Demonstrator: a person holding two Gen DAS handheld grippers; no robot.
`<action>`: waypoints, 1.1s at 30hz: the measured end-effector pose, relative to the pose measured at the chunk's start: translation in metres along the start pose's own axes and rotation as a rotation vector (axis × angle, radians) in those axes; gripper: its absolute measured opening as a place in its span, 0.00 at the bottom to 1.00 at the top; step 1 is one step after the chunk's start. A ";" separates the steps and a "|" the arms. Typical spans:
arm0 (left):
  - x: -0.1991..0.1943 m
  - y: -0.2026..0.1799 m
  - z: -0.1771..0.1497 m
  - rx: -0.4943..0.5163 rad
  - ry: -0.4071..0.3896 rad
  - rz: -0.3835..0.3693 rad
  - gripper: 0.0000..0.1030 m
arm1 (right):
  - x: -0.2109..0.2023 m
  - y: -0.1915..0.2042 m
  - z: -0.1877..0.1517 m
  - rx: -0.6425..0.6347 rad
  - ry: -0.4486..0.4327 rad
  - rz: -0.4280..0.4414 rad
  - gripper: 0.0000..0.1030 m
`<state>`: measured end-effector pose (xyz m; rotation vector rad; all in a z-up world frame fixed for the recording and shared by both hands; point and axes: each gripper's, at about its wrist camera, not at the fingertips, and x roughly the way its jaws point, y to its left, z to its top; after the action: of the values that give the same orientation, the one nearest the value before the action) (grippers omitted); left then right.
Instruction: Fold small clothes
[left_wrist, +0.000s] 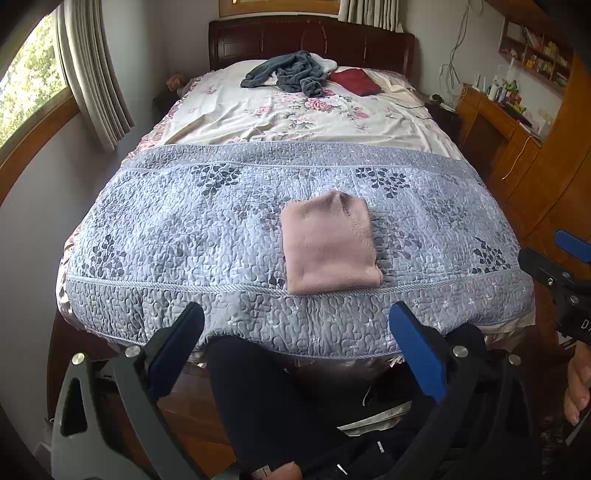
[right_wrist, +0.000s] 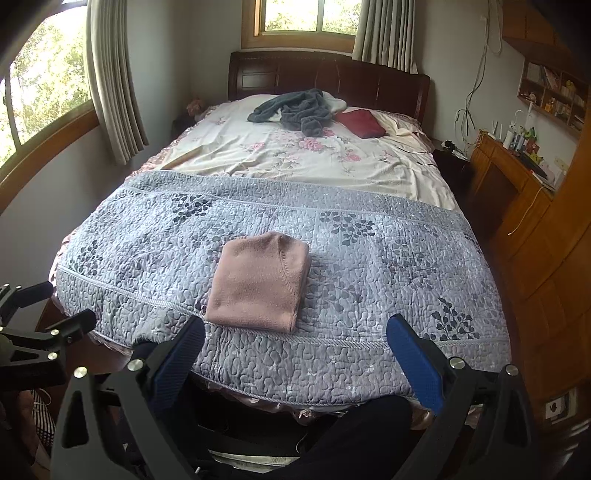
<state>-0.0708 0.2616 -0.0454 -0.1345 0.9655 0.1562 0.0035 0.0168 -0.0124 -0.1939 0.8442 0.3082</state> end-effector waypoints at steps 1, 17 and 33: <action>0.001 0.000 -0.001 -0.002 0.002 -0.002 0.97 | 0.000 -0.001 0.000 -0.001 -0.003 -0.003 0.96; 0.002 0.003 -0.003 -0.004 0.004 -0.001 0.97 | -0.001 0.000 -0.002 0.004 -0.007 -0.003 0.96; 0.003 0.004 -0.002 0.005 0.011 0.001 0.97 | 0.000 0.000 -0.004 0.009 0.000 0.004 0.96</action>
<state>-0.0715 0.2654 -0.0495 -0.1299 0.9773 0.1540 0.0009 0.0160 -0.0149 -0.1837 0.8457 0.3079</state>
